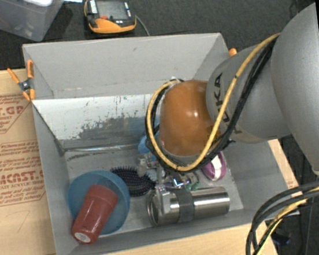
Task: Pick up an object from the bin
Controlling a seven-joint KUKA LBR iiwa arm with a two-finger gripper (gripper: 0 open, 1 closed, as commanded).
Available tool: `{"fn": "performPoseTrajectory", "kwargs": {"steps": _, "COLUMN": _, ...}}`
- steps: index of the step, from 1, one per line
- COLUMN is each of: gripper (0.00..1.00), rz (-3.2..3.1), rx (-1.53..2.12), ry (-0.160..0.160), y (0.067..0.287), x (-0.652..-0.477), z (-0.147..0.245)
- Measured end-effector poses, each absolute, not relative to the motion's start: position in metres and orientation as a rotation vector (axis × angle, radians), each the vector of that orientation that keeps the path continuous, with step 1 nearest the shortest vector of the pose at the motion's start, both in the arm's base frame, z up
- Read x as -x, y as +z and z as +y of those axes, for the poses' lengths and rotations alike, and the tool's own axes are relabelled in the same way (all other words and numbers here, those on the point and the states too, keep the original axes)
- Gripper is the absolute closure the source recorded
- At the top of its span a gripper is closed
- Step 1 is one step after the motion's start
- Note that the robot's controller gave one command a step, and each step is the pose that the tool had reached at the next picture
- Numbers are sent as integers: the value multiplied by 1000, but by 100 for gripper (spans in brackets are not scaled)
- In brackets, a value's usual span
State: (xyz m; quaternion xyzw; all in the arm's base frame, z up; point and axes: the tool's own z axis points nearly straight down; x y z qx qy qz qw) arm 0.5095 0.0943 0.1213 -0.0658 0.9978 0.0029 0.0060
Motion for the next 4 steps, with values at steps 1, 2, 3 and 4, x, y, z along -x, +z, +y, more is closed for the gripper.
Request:
{"fn": "performPoseTrajectory", "kwargs": {"steps": 1, "gripper": 0, "rz": 3091, "rx": 164, "ry": 16, "y": 112, "x": -523, "z": 92}}
{"fn": "performPoseTrajectory", "kwargs": {"steps": 2, "gripper": 0, "rz": 3112, "rx": 166, "ry": 11, "y": 128, "x": -512, "z": 90}}
{"fn": "performPoseTrajectory", "kwargs": {"steps": 3, "gripper": 0, "rz": 3078, "rx": 381, "ry": 15, "y": 191, "x": -543, "z": 150}}
{"fn": "performPoseTrajectory", "kwargs": {"steps": 4, "gripper": 0, "rz": 3079, "rx": 470, "ry": 9, "y": 108, "x": -520, "z": 108}}
